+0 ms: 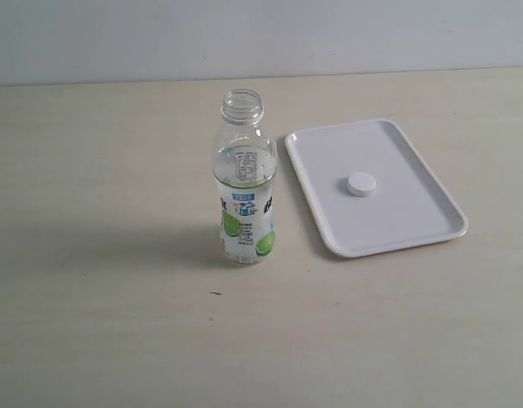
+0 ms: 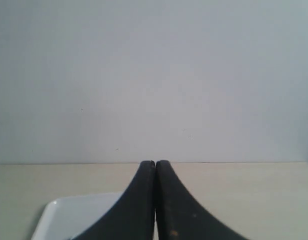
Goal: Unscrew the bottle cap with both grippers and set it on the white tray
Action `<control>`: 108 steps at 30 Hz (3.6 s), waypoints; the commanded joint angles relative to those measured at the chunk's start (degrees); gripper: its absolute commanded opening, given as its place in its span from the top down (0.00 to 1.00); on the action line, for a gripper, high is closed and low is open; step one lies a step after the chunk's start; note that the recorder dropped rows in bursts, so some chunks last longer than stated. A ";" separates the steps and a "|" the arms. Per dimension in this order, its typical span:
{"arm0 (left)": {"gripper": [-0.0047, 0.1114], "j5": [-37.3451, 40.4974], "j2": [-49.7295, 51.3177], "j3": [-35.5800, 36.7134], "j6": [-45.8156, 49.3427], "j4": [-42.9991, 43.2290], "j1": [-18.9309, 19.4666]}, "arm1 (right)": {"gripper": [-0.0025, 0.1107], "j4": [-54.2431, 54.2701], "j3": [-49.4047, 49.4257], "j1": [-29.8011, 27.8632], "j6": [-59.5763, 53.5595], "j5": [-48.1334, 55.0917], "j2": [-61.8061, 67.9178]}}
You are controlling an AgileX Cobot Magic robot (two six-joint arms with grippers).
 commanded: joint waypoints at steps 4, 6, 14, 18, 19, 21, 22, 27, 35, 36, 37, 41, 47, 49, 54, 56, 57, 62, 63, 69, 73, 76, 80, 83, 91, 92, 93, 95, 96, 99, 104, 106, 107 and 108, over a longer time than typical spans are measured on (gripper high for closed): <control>0.96 0.17 -0.20 0.20 -0.45 -0.03 0.11 | 0.98 2.21 0.27 -0.22 2.03 -0.99 -0.34; 0.96 0.17 -0.20 0.20 -0.45 -0.03 0.11 | 0.98 2.68 0.27 -0.22 2.14 -0.99 -0.34; 0.96 0.17 -0.20 0.20 -0.45 -0.03 0.11 | 0.98 -24.70 0.27 -0.22 27.68 -0.85 -0.37; 0.96 0.17 -0.20 0.20 -0.45 -0.03 0.11 | 0.98 -34.32 0.27 -0.22 38.95 -0.48 -0.50; 0.96 0.17 -0.20 0.20 -0.45 -0.03 0.11 | 0.98 -34.32 0.27 -0.22 39.08 -0.41 -0.50; 0.96 0.17 -0.20 0.20 -0.45 -0.03 0.11 | 0.98 -34.32 0.27 -0.22 39.06 0.46 -0.50; 0.96 0.17 -0.19 0.20 -0.45 0.07 0.11 | 0.98 -34.09 0.27 -0.22 39.06 0.62 -0.50; 0.96 0.17 -0.19 0.20 -0.45 0.07 0.11 | 0.98 -26.79 0.27 -0.22 44.03 0.72 -0.50; 0.96 0.17 -0.19 0.20 -0.45 0.07 0.11 | 0.98 -26.00 0.27 -0.22 44.03 0.33 -0.50; 0.96 0.17 -0.19 0.20 -0.45 0.07 0.11 | 0.98 -26.00 0.27 -0.22 44.03 0.33 -0.50; 0.96 0.17 -0.19 0.20 -0.45 0.07 0.11 | 0.98 -26.00 0.27 -0.22 44.03 0.33 -0.50; 0.96 0.17 -0.19 0.20 -0.45 0.07 0.11 | 0.98 -26.00 0.27 -0.22 44.03 0.33 -0.50; 0.96 0.17 -0.19 0.20 -0.45 0.07 0.11 | 0.98 -26.00 0.27 -0.22 44.03 0.33 -0.50; 0.96 0.17 -0.19 0.20 -0.45 0.07 0.11 | 0.98 -26.00 0.27 -0.22 44.03 0.33 -0.50; 0.96 1.64 -2.24 0.20 -2.00 0.07 -1.78 | 0.98 -26.00 0.27 -0.22 44.03 0.33 -0.50; 0.96 7.29 -6.59 0.20 -1.97 0.07 -4.07 | 0.98 -26.00 0.27 -0.22 44.03 0.33 -0.50; 0.96 12.71 -7.30 0.20 -1.97 0.07 -5.55 | 0.98 -26.00 0.27 -0.22 44.03 0.33 -0.50; 0.96 16.83 -7.30 0.20 -1.97 0.07 -6.34 | 0.98 -26.00 0.27 -0.22 44.03 0.33 -0.50; 0.96 16.83 -7.30 0.20 -1.97 0.07 -6.34 | 0.98 -26.00 0.27 -0.22 44.03 0.33 -0.50; 0.96 16.13 -7.30 0.20 -3.66 -0.07 -6.34 | 0.98 -25.89 0.27 -0.22 44.03 0.33 -0.50; 0.96 15.57 -7.30 0.20 5.01 -8.85 -6.34 | 0.98 -25.89 0.27 -0.22 44.03 0.33 -0.50; 0.96 15.80 -7.30 0.20 30.02 -27.08 -6.22 | 0.98 -25.89 0.27 -0.22 44.03 0.33 -0.50; 0.96 16.27 -7.30 0.20 38.77 -30.39 -6.22 | 0.98 -25.89 0.27 -0.22 44.03 0.33 -0.50; 0.96 16.68 -7.30 0.20 38.87 -30.39 -6.22 | 0.98 -25.89 0.27 -0.22 44.03 0.33 -0.50; 0.96 16.68 -7.30 0.20 38.77 -30.39 -6.22 | 0.98 -25.89 0.27 -0.22 44.03 0.33 -0.50; 0.96 16.68 -7.30 0.20 38.89 -30.39 -6.22 | 0.98 -25.89 0.27 -0.22 44.03 0.33 -0.50; 0.96 16.68 -7.30 0.20 38.89 -30.39 -6.22 | 0.98 -25.89 0.27 -0.22 44.03 0.33 -0.50; 0.96 16.68 -7.30 0.20 38.89 -30.39 -6.22 | 0.98 -25.89 0.27 -0.22 44.03 0.33 -0.50; 0.96 16.68 -7.30 0.20 38.89 -30.39 -6.22 | 0.98 -25.89 0.27 -0.22 44.03 0.33 -0.50; 0.96 16.68 -7.30 0.20 38.89 -30.39 -6.22 | 0.98 -25.89 0.27 -0.22 44.03 0.33 -0.50; 0.96 16.68 -7.30 0.20 38.89 -30.39 -6.22 | 0.98 -25.76 0.27 -0.22 44.03 0.33 -0.50; 0.96 16.68 -7.30 0.20 38.89 -30.39 -6.22 | 0.98 -25.76 0.27 -0.22 44.03 0.33 -0.50; 0.96 16.68 -7.30 0.20 38.89 -30.39 -6.22 | 0.98 -25.76 0.27 -0.22 44.03 0.33 -0.50; 0.96 16.68 -7.30 0.20 38.89 -30.39 -6.22 | 0.98 -25.76 0.27 -0.22 44.03 0.33 -0.50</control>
